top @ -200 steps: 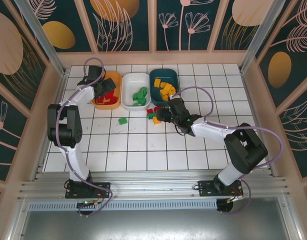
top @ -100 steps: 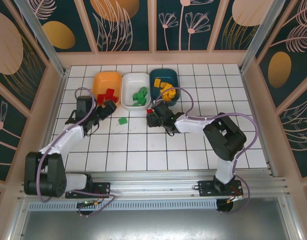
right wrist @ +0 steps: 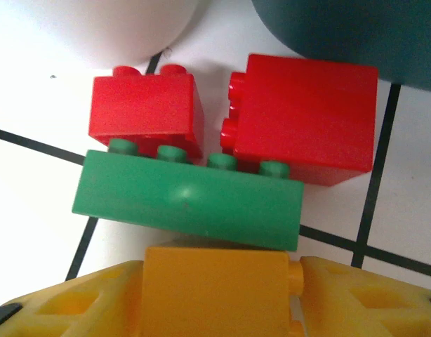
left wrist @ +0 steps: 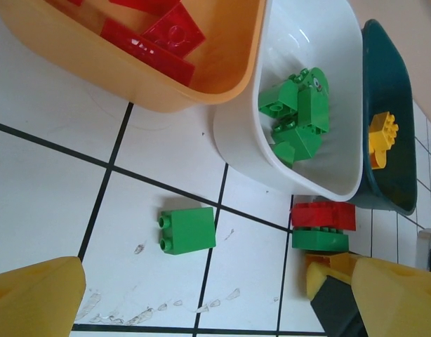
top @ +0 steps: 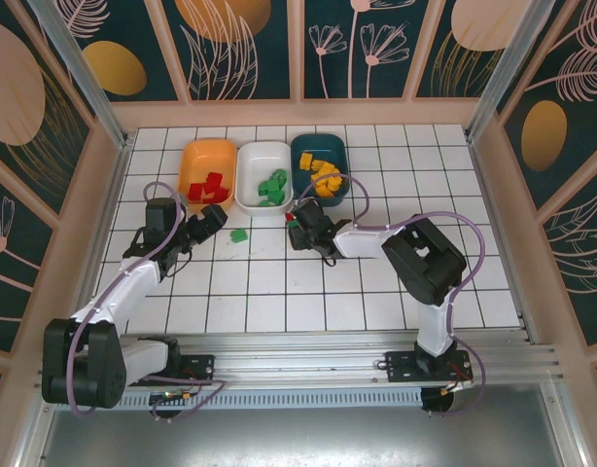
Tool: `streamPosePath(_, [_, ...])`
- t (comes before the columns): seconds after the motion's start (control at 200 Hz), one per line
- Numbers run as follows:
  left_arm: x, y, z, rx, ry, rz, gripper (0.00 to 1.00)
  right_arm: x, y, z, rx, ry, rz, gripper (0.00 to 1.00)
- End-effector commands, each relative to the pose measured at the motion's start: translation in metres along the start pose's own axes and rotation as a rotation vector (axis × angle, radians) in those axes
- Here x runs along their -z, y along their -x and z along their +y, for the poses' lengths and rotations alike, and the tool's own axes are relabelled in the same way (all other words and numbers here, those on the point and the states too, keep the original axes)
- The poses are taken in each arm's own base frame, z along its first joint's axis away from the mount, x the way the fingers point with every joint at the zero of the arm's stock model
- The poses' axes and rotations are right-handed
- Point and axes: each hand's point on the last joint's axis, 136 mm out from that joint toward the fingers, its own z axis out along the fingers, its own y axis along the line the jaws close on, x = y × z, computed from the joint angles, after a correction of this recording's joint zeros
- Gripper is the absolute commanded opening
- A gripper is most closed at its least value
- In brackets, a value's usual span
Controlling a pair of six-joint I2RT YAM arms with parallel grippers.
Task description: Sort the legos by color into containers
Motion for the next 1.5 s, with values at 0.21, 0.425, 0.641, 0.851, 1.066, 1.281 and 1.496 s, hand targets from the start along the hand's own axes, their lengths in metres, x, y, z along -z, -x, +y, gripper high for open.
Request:
streamPosePath(0.21, [-0.006, -0.002, -0.002, -0.004, -0.018, 0.006, 0.96, 0.016, 0.017, 0.0, -0.006, 0.011, -0.087, 0.4])
streamPosePath(0.425, [-0.01, -0.006, -0.001, 0.002, -0.022, 0.022, 0.95, 0.046, 0.025, -0.002, -0.02, 0.042, -0.125, 0.39])
streamPosePath(0.641, [-0.038, -0.036, 0.004, -0.028, 0.023, 0.126, 0.92, 0.064, 0.074, -0.049, -0.134, 0.019, -0.233, 0.39])
streamPosePath(0.851, [-0.055, -0.054, 0.008, -0.101, 0.13, 0.173, 0.91, 0.035, 0.123, -0.109, -0.232, -0.064, -0.269, 0.38])
streamPosePath(1.066, [-0.061, -0.061, 0.029, -0.147, 0.245, 0.209, 0.92, 0.0, 0.148, -0.121, -0.246, -0.078, -0.25, 0.39])
streamPosePath(1.281, [-0.066, -0.065, 0.03, -0.145, 0.243, 0.229, 0.92, -0.009, 0.164, -0.132, -0.252, -0.148, -0.242, 0.6])
streamPosePath(1.496, [-0.072, -0.054, 0.027, -0.184, 0.287, 0.214, 0.94, 0.037, 0.178, -0.131, -0.25, -0.167, -0.321, 0.74])
